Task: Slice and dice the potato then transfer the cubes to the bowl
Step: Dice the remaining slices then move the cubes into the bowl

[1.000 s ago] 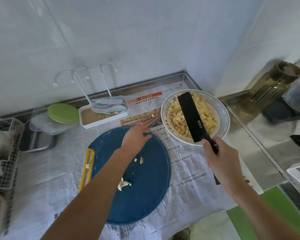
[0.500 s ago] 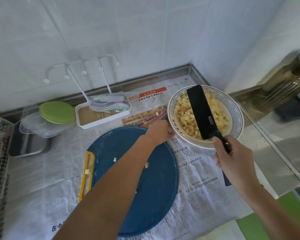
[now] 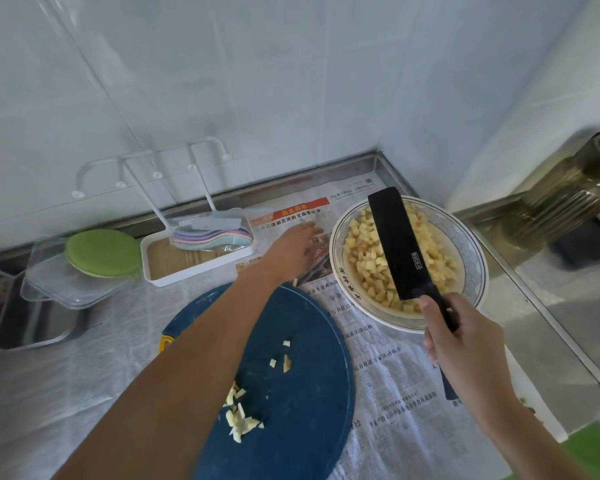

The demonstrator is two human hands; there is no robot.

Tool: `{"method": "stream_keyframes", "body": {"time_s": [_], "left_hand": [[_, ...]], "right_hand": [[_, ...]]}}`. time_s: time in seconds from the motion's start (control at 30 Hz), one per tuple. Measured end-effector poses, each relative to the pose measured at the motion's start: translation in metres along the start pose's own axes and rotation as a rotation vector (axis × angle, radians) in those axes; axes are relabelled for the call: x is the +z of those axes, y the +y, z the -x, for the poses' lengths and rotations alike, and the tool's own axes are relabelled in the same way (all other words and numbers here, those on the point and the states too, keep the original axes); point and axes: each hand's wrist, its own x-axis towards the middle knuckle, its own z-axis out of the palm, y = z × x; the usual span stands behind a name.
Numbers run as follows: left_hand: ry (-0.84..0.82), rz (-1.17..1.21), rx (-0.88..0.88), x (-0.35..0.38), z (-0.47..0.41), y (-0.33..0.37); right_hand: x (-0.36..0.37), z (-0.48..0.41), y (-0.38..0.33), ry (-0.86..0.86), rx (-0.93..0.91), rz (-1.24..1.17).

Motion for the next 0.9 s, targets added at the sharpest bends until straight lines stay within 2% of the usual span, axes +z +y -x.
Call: {"method": "stream_keyframes", "body": {"time_s": [0.13,0.27,0.43,0.53,0.67,0.73,0.77,0.9], "left_hand": [[-0.128,-0.067,0.078,0.021,-0.021,-0.014],[-0.079,-0.071,0.150,0.024,0.011,-0.022],[-0.053,-0.068,0.120,0.020,0.086,-0.030],[0.040,-0.026,0.070,0.014,0.112,-0.025],[0.178,-0.060,-0.094,0.014,0.121,-0.023],[0.225,-0.026,-0.066,0.019,0.120,-0.025],[0.213,-0.010,-0.032,0.022,0.119,-0.025],[-0.006,-0.066,0.062,0.030,0.121,-0.028]], "right_hand": [[0.000,-0.002,0.000,-0.005,-0.017,0.026],[-0.001,0.002,-0.002,-0.010,-0.057,0.043],[0.002,0.010,0.001,-0.025,-0.092,0.056],[0.006,0.019,0.003,-0.047,-0.117,0.084],[0.012,0.032,0.005,-0.091,-0.149,0.103],[0.015,0.041,0.007,-0.127,-0.186,0.111],[0.016,0.045,0.009,-0.145,-0.210,0.128],[0.021,0.066,0.025,-0.215,-0.223,0.192]]}}
